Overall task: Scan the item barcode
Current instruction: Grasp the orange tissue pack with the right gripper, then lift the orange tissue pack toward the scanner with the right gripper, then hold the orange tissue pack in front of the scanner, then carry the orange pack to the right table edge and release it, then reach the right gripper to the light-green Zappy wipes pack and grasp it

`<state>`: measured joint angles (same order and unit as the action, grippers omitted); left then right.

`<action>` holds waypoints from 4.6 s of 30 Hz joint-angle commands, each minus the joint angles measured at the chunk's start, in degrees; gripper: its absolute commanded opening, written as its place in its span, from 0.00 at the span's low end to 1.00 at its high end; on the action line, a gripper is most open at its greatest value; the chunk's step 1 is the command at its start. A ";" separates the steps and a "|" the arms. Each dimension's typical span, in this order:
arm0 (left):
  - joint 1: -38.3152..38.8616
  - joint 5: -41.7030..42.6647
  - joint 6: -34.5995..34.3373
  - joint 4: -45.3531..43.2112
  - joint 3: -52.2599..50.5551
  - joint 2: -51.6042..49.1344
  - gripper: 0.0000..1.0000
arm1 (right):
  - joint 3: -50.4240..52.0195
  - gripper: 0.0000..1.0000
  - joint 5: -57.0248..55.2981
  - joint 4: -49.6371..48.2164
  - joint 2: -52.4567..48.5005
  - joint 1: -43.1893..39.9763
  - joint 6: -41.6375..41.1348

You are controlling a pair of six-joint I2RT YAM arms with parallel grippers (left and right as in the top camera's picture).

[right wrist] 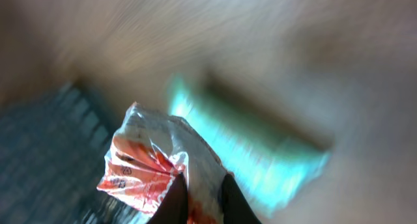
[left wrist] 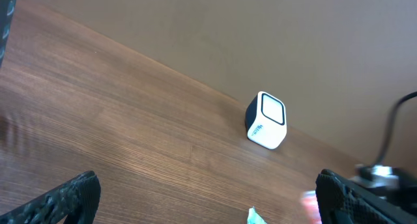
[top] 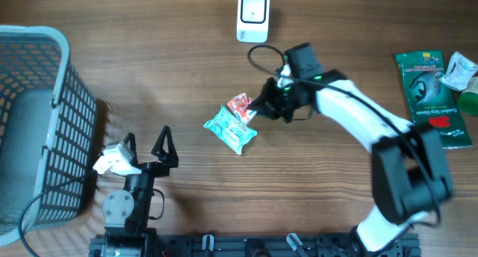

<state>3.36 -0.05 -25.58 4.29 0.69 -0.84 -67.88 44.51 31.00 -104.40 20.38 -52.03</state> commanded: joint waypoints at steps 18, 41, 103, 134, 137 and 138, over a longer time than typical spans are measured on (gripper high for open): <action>-0.26 0.68 0.94 0.00 -0.37 0.31 1.00 | -0.15 0.04 -10.23 -2.47 4.13 -5.29 7.56; -0.26 0.68 0.94 0.00 -0.37 0.31 1.00 | -15.45 0.05 -52.63 -70.34 -25.53 2.36 55.49; -0.26 0.68 0.94 0.00 -0.37 0.31 1.00 | -5.55 1.00 -35.45 2.34 22.64 -34.91 19.28; -0.26 0.68 0.94 0.00 -0.37 0.31 1.00 | -4.37 1.00 -16.50 6.36 -1.16 11.34 35.93; -0.26 0.70 0.94 0.00 -0.37 0.31 1.00 | -4.37 1.00 -15.89 6.40 -1.16 11.34 34.18; -0.26 0.70 0.94 0.00 -0.37 0.31 1.00 | -4.37 1.00 -15.89 6.56 -1.16 11.32 31.19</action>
<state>3.36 -0.05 -25.58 4.29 0.69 -0.80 -72.47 26.09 37.30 -104.90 31.53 -17.30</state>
